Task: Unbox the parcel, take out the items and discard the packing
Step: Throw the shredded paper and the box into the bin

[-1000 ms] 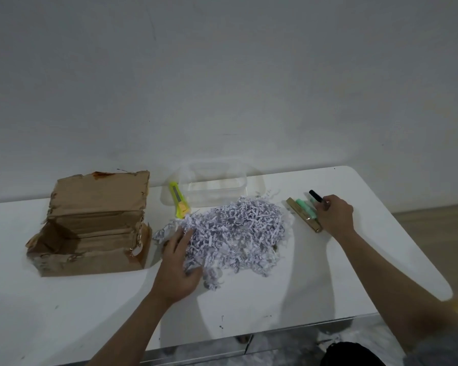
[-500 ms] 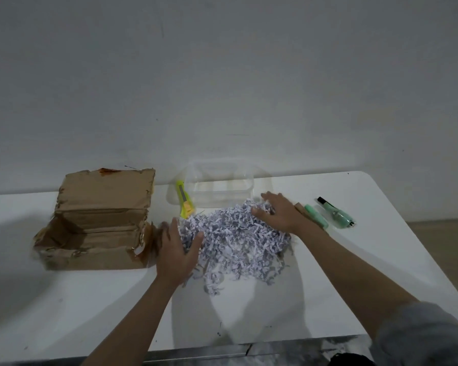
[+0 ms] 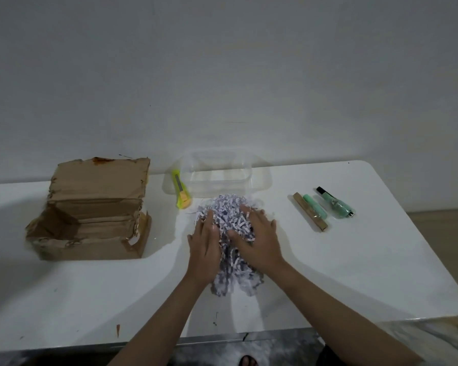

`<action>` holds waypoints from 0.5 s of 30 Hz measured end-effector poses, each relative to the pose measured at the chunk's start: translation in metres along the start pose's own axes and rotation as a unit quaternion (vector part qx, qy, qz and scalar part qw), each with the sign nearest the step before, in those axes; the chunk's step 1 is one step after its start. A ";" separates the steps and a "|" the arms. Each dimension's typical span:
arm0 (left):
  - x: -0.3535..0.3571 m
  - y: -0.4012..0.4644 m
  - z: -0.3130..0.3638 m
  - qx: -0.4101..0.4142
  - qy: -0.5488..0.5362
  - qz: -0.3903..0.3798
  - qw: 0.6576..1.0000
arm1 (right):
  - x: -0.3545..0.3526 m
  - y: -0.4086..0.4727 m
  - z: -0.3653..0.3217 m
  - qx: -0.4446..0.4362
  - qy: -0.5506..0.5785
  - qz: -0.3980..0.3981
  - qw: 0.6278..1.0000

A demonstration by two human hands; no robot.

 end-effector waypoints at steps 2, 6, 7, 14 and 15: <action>0.004 0.000 0.001 0.011 -0.028 -0.004 1.000 | 0.007 -0.003 -0.010 -0.004 0.009 0.027 1.000; 0.008 -0.005 0.009 0.036 -0.074 -0.007 0.997 | 0.016 -0.006 -0.022 0.038 0.060 0.061 0.996; 0.007 -0.006 0.009 0.033 -0.088 -0.004 0.996 | 0.017 -0.007 -0.025 0.052 0.078 0.079 0.993; -0.007 -0.007 0.005 0.036 -0.166 0.064 0.983 | 0.021 -0.010 -0.039 0.062 0.153 0.188 0.968; -0.009 -0.007 0.005 0.036 -0.176 0.074 0.981 | 0.022 -0.010 -0.040 0.066 0.161 0.204 0.963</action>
Point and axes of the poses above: each hand's wrist, its own y-axis towards the middle knuckle, its own x-axis out of the palm, z = x × y, the point moved 8 cm from there along y, towards the middle knuckle, and after that the axes turned 13 degrees about -x, right-handed, at the moved point
